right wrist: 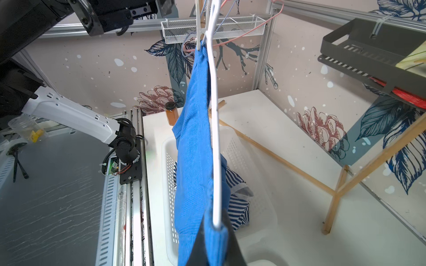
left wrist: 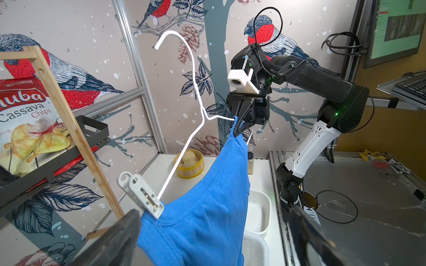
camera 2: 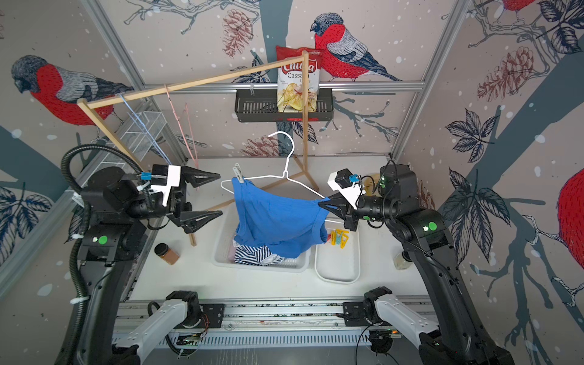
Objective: Remove the clothespins securing tank tops to the hanger
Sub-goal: Adjust the hanger, then remove the clothespin from the hanger.
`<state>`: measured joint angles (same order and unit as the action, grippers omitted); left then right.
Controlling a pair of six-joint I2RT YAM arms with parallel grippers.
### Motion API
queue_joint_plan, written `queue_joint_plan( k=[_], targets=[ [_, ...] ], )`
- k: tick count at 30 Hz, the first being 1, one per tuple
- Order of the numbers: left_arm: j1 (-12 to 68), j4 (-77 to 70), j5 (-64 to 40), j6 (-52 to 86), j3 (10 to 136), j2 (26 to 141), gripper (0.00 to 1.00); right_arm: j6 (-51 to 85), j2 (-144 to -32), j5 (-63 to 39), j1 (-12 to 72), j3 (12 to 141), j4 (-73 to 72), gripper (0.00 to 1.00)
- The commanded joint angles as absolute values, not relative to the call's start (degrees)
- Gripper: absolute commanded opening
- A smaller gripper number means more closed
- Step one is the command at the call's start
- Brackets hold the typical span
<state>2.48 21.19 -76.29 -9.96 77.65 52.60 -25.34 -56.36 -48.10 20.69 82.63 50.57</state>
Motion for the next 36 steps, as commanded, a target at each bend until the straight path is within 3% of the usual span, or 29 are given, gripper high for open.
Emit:
queue_joint_plan(
  k=[1,15,24,30,36],
  targets=[
    [1.67,17.61,-78.87,-9.94,78.61,52.87,0.98,-25.6,-55.43,-47.83,20.73,81.91,49.36,0.0],
    [-0.17,18.59,-88.03,-14.11,78.91,51.79,0.94,-25.45,-53.71,-47.13,20.7,78.77,48.32,0.0],
    [-0.26,17.15,-86.84,-10.58,79.69,55.58,0.96,-26.06,-52.87,-51.87,20.76,77.24,46.96,0.0],
    [0.37,16.75,-88.08,-8.88,80.04,57.55,0.96,-27.25,-49.45,-57.37,22.1,70.21,38.24,0.0],
    [1.18,16.42,-88.4,-8.94,77.56,56.52,0.96,-30.86,-48.43,-57.02,23.99,68.48,35.4,0.0]
  ],
)
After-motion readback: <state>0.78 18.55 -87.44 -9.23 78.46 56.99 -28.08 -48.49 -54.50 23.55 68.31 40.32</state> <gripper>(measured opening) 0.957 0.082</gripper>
